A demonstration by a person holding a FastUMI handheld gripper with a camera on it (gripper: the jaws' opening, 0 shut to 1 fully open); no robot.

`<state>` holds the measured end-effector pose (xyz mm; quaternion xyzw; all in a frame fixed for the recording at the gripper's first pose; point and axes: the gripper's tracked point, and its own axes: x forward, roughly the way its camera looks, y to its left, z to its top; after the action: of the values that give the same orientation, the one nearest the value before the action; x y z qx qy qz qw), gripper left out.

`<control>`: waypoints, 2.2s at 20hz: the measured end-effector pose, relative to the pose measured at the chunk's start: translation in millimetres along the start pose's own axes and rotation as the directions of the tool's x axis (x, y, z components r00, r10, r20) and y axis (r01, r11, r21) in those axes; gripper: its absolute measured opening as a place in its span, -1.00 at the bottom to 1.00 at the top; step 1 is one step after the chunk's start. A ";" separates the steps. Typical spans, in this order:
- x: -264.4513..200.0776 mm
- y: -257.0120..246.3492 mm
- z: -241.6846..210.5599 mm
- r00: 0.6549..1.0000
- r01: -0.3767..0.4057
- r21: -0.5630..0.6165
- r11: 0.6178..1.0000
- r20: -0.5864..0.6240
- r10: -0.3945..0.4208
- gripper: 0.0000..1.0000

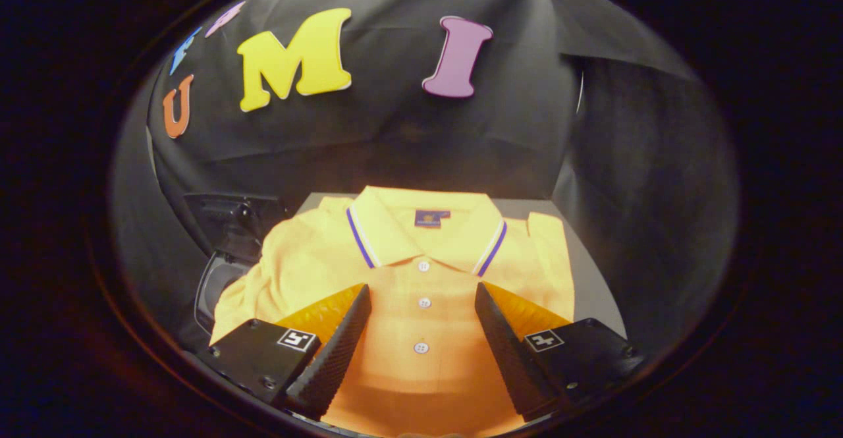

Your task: Put the clothes into the washing machine and then close the washing machine lid.

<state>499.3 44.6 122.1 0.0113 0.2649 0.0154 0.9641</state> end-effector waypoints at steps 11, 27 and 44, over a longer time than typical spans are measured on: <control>4.2 0.8 -4.8 0.999 -0.024 -0.008 1.000 -0.033 0.024 0.96; 3.6 14.9 11.1 0.986 -0.051 0.045 0.998 0.159 0.043 -0.83; -155.4 107.5 93.9 0.895 -0.186 0.062 0.981 0.423 0.143 -0.84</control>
<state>411.3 145.3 285.3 0.0852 0.0519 0.0805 0.9917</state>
